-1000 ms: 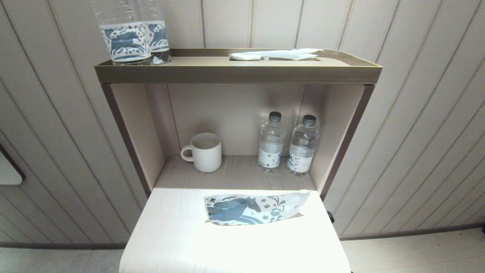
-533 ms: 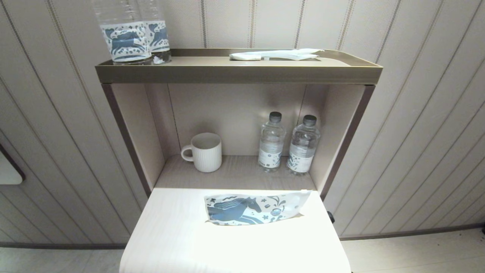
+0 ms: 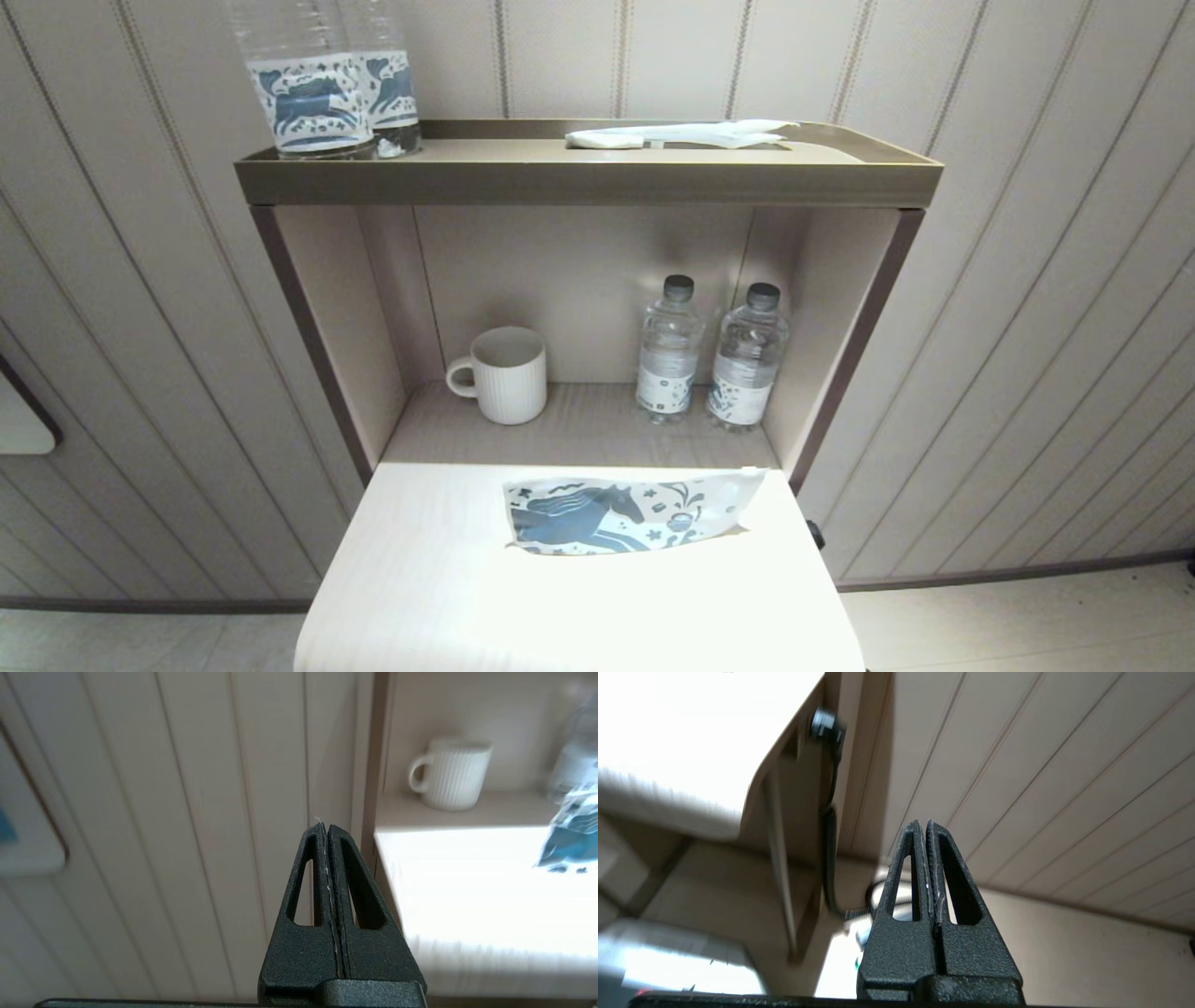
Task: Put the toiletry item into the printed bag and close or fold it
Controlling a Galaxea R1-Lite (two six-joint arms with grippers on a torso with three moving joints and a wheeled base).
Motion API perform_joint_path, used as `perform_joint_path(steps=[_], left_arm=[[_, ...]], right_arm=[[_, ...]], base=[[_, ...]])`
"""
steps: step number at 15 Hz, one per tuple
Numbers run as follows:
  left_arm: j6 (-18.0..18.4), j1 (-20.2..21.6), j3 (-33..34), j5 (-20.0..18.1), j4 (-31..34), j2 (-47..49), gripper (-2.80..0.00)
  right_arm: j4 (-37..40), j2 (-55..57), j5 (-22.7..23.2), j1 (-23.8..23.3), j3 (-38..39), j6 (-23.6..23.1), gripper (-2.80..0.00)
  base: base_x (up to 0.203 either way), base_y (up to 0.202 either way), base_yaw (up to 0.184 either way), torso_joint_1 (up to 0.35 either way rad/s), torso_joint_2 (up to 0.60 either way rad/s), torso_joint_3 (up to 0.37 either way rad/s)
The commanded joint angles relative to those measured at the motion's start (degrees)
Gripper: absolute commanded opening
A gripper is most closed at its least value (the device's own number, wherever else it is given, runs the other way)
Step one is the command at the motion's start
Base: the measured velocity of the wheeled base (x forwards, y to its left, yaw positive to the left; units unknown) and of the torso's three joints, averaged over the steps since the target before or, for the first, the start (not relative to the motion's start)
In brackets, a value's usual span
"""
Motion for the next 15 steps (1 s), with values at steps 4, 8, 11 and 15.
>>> perform_joint_path(steps=[4,8,11,15], left_arm=[[0.71,0.0,0.0,-0.69,-0.28,0.09,-2.8],[-1.89,0.0,0.0,-0.81,-0.63,0.09,-2.8],[-2.85,0.0,0.0,-0.72,-0.8,0.09,-2.8],[-2.82,0.0,0.0,-0.75,-0.8,0.09,-2.8]], right_arm=[[2.31,-7.74,-2.65,-1.23,0.73,13.19,-2.8],[1.62,-7.74,-2.89,-1.24,0.73,12.94,-2.8],[1.62,-7.74,-2.89,-1.24,0.73,12.94,-2.8],[1.54,-7.74,-2.89,-1.24,0.73,12.94,-2.8]], base=[[0.0,0.0,0.0,0.0,0.0,0.0],[0.0,0.0,0.0,0.0,0.0,0.0],[0.0,0.0,0.0,0.0,0.0,0.0],[0.0,0.0,0.0,0.0,0.0,0.0]])
